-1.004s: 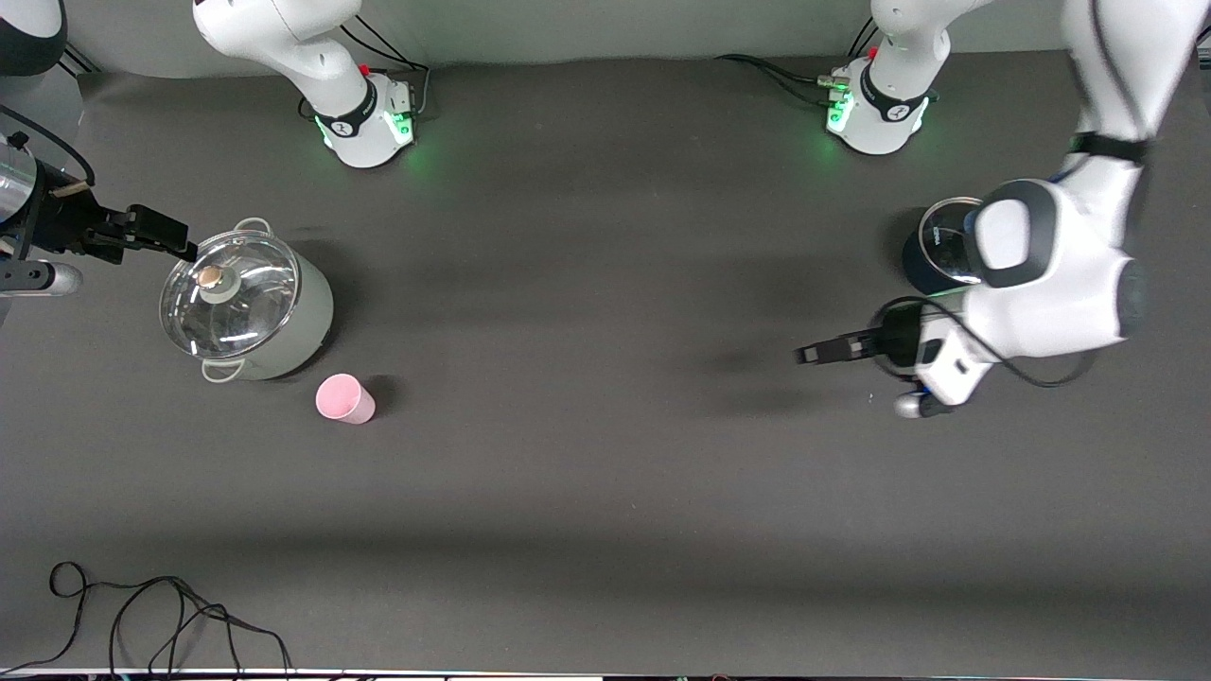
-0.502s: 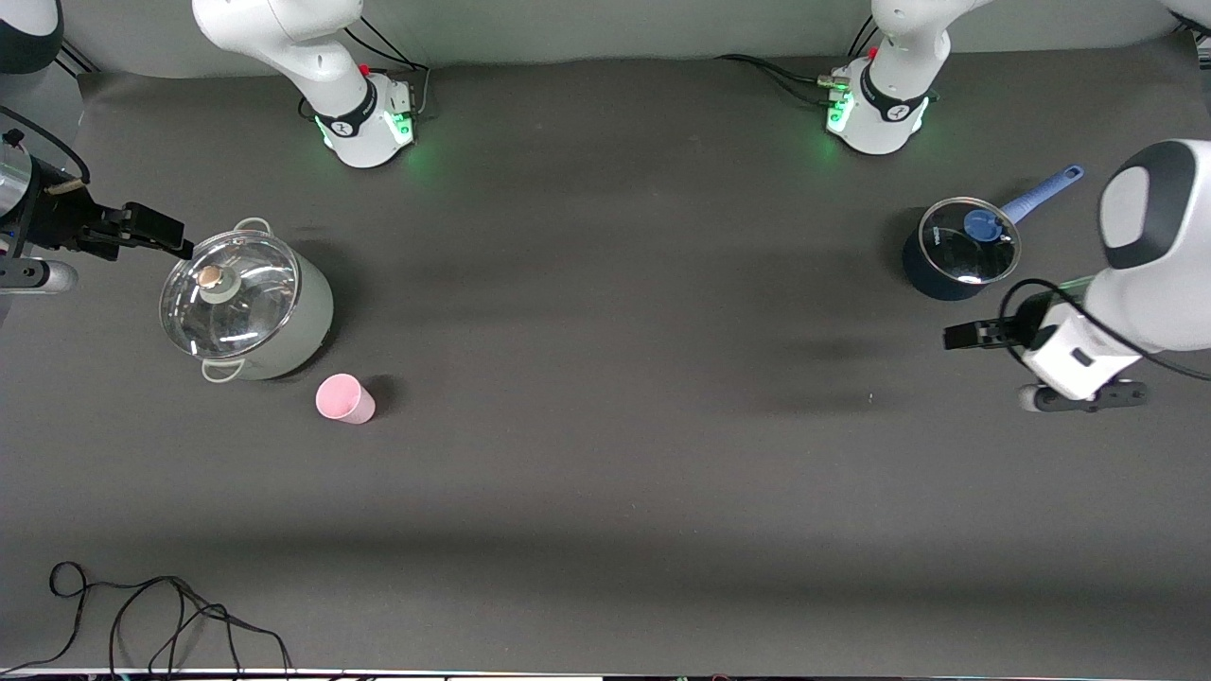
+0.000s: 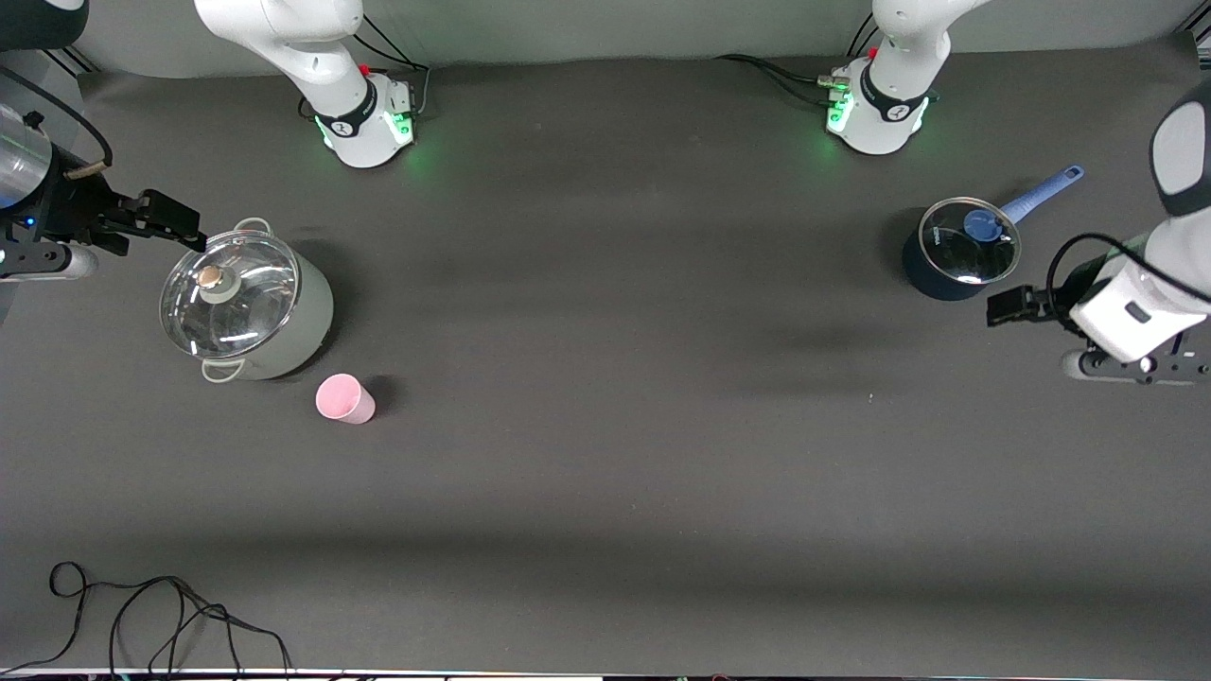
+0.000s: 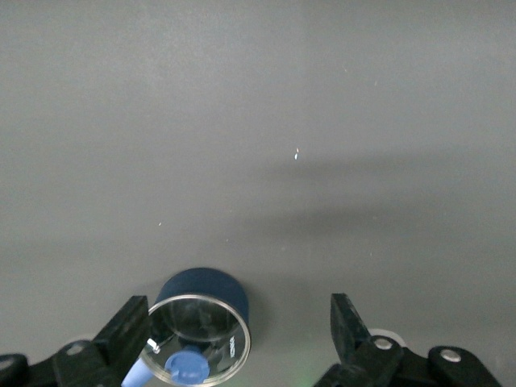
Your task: Transfer pink cup from left to right arm
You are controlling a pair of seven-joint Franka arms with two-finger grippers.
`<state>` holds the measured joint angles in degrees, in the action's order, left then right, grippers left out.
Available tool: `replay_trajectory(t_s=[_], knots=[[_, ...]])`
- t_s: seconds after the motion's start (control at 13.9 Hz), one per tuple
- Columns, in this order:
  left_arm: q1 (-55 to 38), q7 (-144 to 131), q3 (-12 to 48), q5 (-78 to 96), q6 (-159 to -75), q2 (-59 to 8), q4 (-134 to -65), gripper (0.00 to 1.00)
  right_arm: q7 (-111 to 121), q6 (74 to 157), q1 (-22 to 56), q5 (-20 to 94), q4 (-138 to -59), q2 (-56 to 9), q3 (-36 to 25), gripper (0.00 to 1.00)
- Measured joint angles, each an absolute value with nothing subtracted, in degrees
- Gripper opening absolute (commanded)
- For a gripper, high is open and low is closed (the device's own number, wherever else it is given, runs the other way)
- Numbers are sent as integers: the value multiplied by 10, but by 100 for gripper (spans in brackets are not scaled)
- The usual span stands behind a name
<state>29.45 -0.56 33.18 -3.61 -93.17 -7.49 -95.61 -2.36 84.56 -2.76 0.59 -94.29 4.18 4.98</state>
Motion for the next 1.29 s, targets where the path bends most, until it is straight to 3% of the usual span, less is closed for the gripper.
replay_trajectory(t_s=[0.29,0.65,0.79,1.29], knots=[[276,7,310,-35,-900,-62,-938,100,-24,867,-36,6,-946,50,53,100],[46,13,75,-16,-899,-61,-935,100,-24,876,-36,6,-950,59,54,100],[-21,13,14,-11,-899,-61,-932,100,-24,877,-36,6,-951,59,54,100],[-38,13,-6,-3,-897,-50,-927,100,-24,877,-62,6,-952,59,75,100]])
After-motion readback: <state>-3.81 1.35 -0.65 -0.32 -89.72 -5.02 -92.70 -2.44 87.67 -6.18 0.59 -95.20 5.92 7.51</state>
